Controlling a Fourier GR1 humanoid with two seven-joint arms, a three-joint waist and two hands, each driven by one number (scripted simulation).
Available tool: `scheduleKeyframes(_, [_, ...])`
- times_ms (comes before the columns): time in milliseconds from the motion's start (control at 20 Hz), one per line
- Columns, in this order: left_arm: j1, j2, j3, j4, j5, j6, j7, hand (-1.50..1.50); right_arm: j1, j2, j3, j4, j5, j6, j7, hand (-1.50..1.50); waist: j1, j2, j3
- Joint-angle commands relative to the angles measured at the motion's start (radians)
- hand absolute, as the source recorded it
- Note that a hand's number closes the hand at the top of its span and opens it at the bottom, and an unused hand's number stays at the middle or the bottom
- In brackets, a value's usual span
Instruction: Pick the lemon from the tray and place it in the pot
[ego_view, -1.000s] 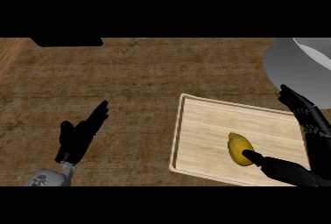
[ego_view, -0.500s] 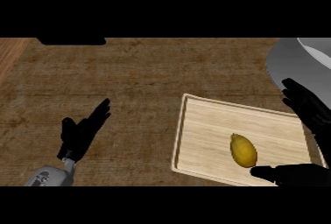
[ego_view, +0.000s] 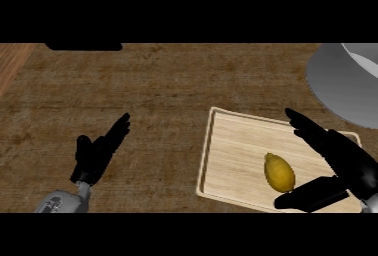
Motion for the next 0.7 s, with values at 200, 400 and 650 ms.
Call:
scheduleKeyframes(200, [-0.001, -0.008, 0.087, 0.029, -0.021, -0.083, 0.018, 0.00, 0.094, 0.067, -0.010, 0.040, 0.117, 0.104, -0.067, -1.50, -0.012, -0.001, -0.001])
scheduleKeyframes(400, [0.108, -0.037, 0.043, -0.064, -0.082, -0.043, -0.020, 0.00, 0.112, 0.096, -0.075, 0.232, 0.172, 0.132, -0.293, -1.50, -0.006, -0.001, 0.000])
scheduleKeyframes(650, [0.052, -0.080, 0.066, -0.060, -0.112, -0.047, 0.056, 0.00, 0.185, 0.119, -0.162, 0.232, 0.119, 0.205, -0.373, -1.50, -0.010, -0.001, 0.000])
